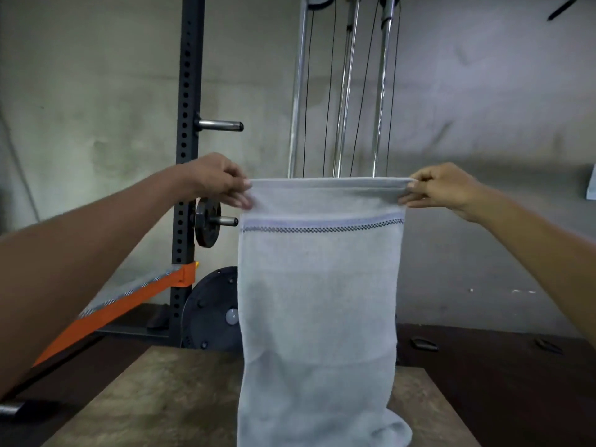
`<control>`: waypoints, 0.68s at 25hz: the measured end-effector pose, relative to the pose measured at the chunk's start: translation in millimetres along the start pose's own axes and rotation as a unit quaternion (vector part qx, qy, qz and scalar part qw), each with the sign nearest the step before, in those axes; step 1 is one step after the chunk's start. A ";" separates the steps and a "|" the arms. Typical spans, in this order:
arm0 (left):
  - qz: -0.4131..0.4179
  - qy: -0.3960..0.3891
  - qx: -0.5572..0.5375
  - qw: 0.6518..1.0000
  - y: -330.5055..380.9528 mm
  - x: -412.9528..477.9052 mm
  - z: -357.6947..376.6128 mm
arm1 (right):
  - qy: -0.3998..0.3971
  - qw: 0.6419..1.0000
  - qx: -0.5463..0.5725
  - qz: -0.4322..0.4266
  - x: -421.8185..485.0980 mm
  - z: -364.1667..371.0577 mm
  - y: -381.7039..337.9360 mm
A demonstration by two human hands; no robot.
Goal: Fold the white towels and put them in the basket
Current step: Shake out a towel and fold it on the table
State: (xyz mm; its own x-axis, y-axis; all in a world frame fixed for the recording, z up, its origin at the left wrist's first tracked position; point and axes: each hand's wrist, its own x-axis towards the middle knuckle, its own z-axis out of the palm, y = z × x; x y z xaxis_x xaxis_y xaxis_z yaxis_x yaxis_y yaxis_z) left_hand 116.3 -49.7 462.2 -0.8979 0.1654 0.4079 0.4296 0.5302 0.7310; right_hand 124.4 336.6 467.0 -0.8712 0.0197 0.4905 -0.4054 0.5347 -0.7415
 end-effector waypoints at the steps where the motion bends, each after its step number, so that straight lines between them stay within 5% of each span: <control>1: 0.016 0.045 -0.034 0.998 -2.5 5.5 3.6 | -0.001 1.000 0.010 -0.003 2.2 4.3 0.5; 6: 0.058 0.151 -0.076 0.984 -24.9 25.4 17.9 | 0.157 0.985 0.057 -0.047 13.4 20.1 11.1; 12: 0.086 -0.045 -0.043 0.994 -56.1 1.8 127.6 | -0.110 0.993 -0.039 0.002 -1.4 47.9 22.3; 17: 0.102 -0.145 -0.131 0.975 -56.5 -0.1 195.2 | -0.211 0.972 -0.099 -0.003 -4.9 67.4 29.0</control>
State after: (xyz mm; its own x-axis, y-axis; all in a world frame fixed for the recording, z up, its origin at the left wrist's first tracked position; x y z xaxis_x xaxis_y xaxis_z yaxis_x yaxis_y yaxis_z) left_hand 73.5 82.7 314.1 -0.7637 0.4944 0.4151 0.5778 0.2368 0.7810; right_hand 98.3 295.1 412.3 -0.9219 -0.3104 0.2319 -0.3861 0.6873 -0.6152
